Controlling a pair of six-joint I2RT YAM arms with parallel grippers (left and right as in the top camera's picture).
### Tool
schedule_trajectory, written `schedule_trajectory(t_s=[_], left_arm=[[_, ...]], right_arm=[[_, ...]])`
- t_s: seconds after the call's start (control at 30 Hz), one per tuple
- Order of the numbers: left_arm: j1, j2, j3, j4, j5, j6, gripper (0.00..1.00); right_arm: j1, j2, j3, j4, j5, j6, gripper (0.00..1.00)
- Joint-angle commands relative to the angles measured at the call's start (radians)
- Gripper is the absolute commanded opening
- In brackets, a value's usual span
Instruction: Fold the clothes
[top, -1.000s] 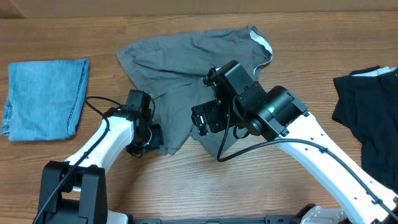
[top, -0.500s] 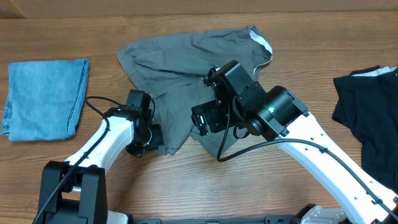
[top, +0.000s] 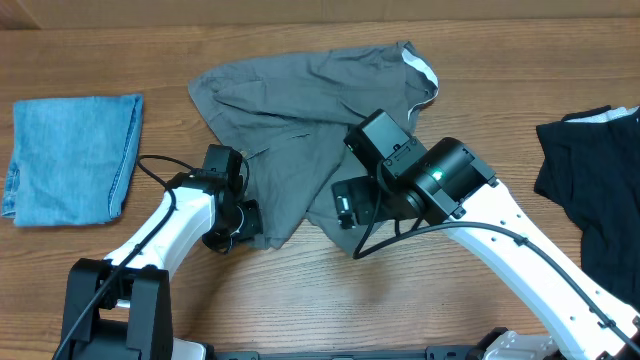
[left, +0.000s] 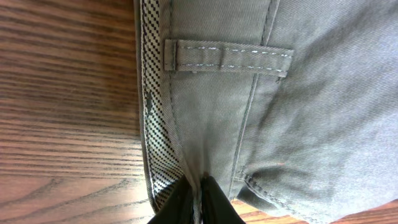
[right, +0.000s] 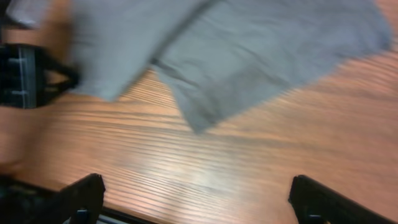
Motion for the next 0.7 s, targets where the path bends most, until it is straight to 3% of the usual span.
schedule_trajectory(t_s=[0.0,0.03,0.1,0.2,0.27,0.43,0.67], left_arm=[[-0.006,-0.002,-0.011,-0.002,-0.010,-0.002,0.09],[-0.006,-0.002,-0.011,-0.001,-0.011,-0.002,0.10],[-0.006,-0.002,-0.011,0.001,-0.011,-0.002,0.12],[-0.006,-0.002,-0.011,-0.009,-0.018,0.003,0.04],[-0.006,-0.002,-0.012,-0.014,-0.021,0.016,0.04],[-0.006,-0.002,-0.017,-0.011,-0.021,0.020,0.05],[-0.006,-0.002,-0.017,-0.010,-0.022,0.021,0.07]], right_arm=[[-0.008,-0.001,0.000,-0.043,0.077,0.165,0.68],[-0.008,-0.001,0.000,-0.063,0.074,0.197,0.60],[-0.008,-0.001,-0.003,-0.101,0.075,0.249,0.55],[-0.008,-0.001,-0.020,-0.159,0.107,0.317,0.41],[-0.009,-0.002,-0.050,-0.173,0.127,0.386,0.04],[-0.008,-0.002,-0.185,-0.084,0.074,0.504,0.04],[-0.008,-0.002,-0.453,0.248,-0.142,0.506,0.04]])
